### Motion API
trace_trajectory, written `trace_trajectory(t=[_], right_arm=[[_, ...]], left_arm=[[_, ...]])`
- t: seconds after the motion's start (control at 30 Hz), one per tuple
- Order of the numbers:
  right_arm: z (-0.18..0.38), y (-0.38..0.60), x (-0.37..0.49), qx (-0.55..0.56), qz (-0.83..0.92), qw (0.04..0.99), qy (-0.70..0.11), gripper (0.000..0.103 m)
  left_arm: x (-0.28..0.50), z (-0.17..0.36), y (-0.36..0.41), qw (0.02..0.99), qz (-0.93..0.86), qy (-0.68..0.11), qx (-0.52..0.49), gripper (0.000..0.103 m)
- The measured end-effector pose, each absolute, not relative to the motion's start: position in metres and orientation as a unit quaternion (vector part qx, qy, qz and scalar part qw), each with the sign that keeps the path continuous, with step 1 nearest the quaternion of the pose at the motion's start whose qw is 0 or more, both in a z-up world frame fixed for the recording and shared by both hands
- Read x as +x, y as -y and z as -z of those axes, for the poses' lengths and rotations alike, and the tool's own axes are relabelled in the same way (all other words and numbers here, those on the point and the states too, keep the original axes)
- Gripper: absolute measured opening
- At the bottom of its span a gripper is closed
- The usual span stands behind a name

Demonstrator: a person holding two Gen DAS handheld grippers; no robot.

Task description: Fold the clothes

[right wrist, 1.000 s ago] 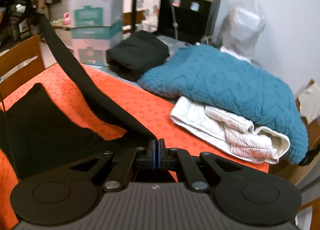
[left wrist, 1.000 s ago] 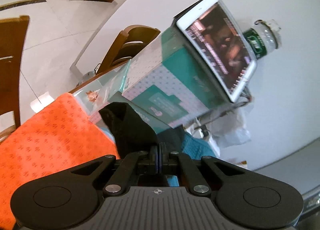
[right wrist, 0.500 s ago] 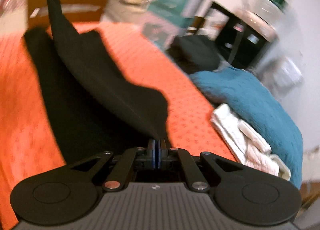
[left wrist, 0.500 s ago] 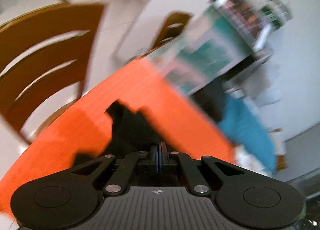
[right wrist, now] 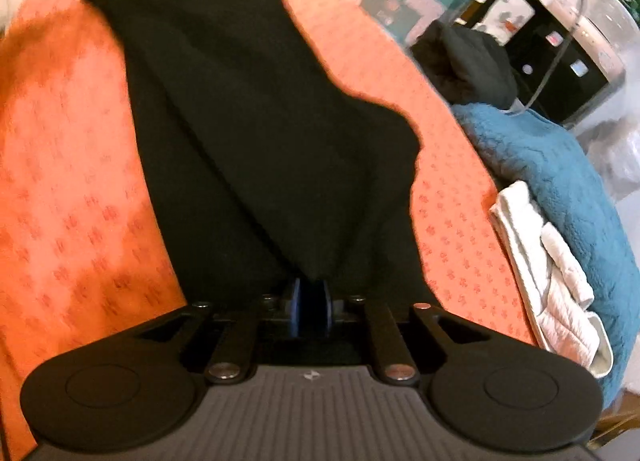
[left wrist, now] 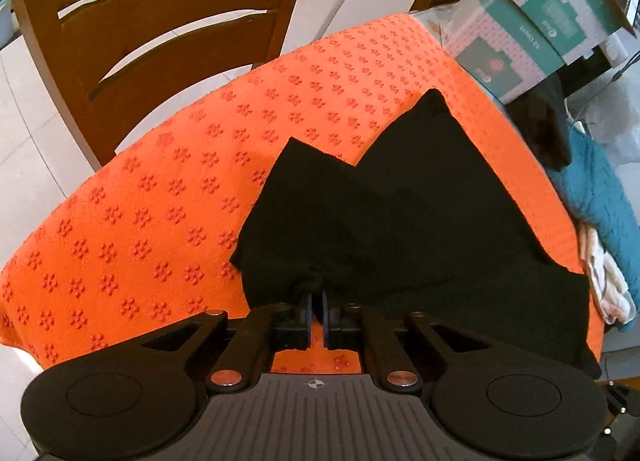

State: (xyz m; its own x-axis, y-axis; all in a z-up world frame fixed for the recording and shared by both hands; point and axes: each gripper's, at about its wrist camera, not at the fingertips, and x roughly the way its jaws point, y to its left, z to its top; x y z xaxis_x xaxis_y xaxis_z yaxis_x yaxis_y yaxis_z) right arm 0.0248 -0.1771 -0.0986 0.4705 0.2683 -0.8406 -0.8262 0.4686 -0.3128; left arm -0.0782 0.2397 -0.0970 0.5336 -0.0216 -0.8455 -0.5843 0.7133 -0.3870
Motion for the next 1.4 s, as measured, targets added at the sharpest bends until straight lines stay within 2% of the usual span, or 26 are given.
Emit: trace_trajectory(t=[0.07, 0.13, 0.17, 0.23, 0.4, 0.43, 0.67, 0.7, 0.73, 0.77, 0.8, 0.87, 0.97, 1.1, 1.17, 1.2, 1.23, 1.27, 1.3, 1.33, 1.4], right_arm=[[0.080, 0.181, 0.031, -0.335, -0.358, 0.785, -0.377, 0.019], [0.065, 0.182, 0.040, -0.299, -0.358, 0.799, -0.378, 0.031], [0.059, 0.183, 0.046, -0.284, -0.358, 0.805, -0.379, 0.033], [0.055, 0.180, 0.058, -0.267, -0.350, 0.814, -0.378, 0.033], [0.064, 0.165, 0.099, -0.236, -0.326, 0.825, -0.397, 0.039], [0.067, 0.161, 0.107, -0.230, -0.323, 0.826, -0.401, 0.042], [0.095, 0.142, 0.161, -0.172, -0.313, 0.814, -0.458, 0.043], [0.098, 0.142, 0.165, -0.162, -0.315, 0.808, -0.470, 0.040], [0.102, 0.141, 0.169, -0.153, -0.317, 0.803, -0.481, 0.025], [0.103, 0.139, 0.170, -0.155, -0.317, 0.802, -0.483, 0.021], [0.103, 0.138, 0.171, -0.158, -0.316, 0.800, -0.484, 0.016], [0.099, 0.139, 0.169, -0.166, -0.311, 0.806, -0.474, 0.010], [0.097, 0.142, 0.171, -0.170, -0.301, 0.815, -0.465, 0.007], [0.107, 0.136, 0.175, -0.185, -0.298, 0.814, -0.464, 0.009], [0.111, 0.133, 0.175, -0.199, -0.297, 0.815, -0.456, 0.016], [0.110, 0.132, 0.174, -0.203, -0.296, 0.815, -0.454, 0.021], [0.107, 0.133, 0.173, -0.205, -0.292, 0.817, -0.452, 0.029], [0.103, 0.134, 0.171, -0.207, -0.289, 0.819, -0.451, 0.033], [0.097, 0.138, 0.168, -0.203, -0.286, 0.823, -0.448, 0.037], [0.092, 0.141, 0.166, -0.198, -0.283, 0.827, -0.445, 0.038], [0.080, 0.151, 0.158, -0.180, -0.269, 0.836, -0.442, 0.038]], left_arm=[[-0.079, 0.093, -0.240, 0.817, -0.176, -0.439, -0.330, 0.018], [-0.080, 0.088, -0.241, 0.826, -0.178, -0.427, -0.323, 0.032], [-0.081, 0.086, -0.241, 0.830, -0.179, -0.421, -0.320, 0.036], [-0.082, 0.081, -0.242, 0.838, -0.181, -0.409, -0.313, 0.061], [-0.080, 0.074, -0.247, 0.850, -0.173, -0.396, -0.301, 0.071], [-0.079, 0.074, -0.248, 0.851, -0.171, -0.398, -0.298, 0.073], [-0.060, 0.096, -0.260, 0.842, -0.168, -0.429, -0.281, 0.072], [-0.056, 0.099, -0.262, 0.840, -0.167, -0.433, -0.282, 0.065], [-0.053, 0.102, -0.263, 0.838, -0.166, -0.436, -0.282, 0.035], [-0.049, 0.104, -0.264, 0.835, -0.167, -0.443, -0.280, 0.016], [-0.047, 0.103, -0.265, 0.837, -0.170, -0.441, -0.278, 0.011], [-0.048, 0.093, -0.265, 0.852, -0.170, -0.413, -0.273, 0.010], [-0.044, 0.083, -0.262, 0.866, -0.168, -0.394, -0.257, 0.010], [-0.026, 0.098, -0.267, 0.854, -0.176, -0.422, -0.250, 0.014], [-0.018, 0.111, -0.273, 0.839, -0.183, -0.444, -0.255, 0.025], [-0.018, 0.111, -0.276, 0.837, -0.184, -0.444, -0.262, 0.033], [-0.018, 0.110, -0.279, 0.835, -0.184, -0.443, -0.270, 0.038], [-0.019, 0.109, -0.281, 0.833, -0.184, -0.442, -0.277, 0.042], [-0.022, 0.105, -0.283, 0.835, -0.182, -0.436, -0.282, 0.052], [-0.025, 0.101, -0.285, 0.838, -0.179, -0.428, -0.287, 0.063], [-0.031, 0.099, -0.288, 0.837, -0.170, -0.426, -0.298, 0.068]])
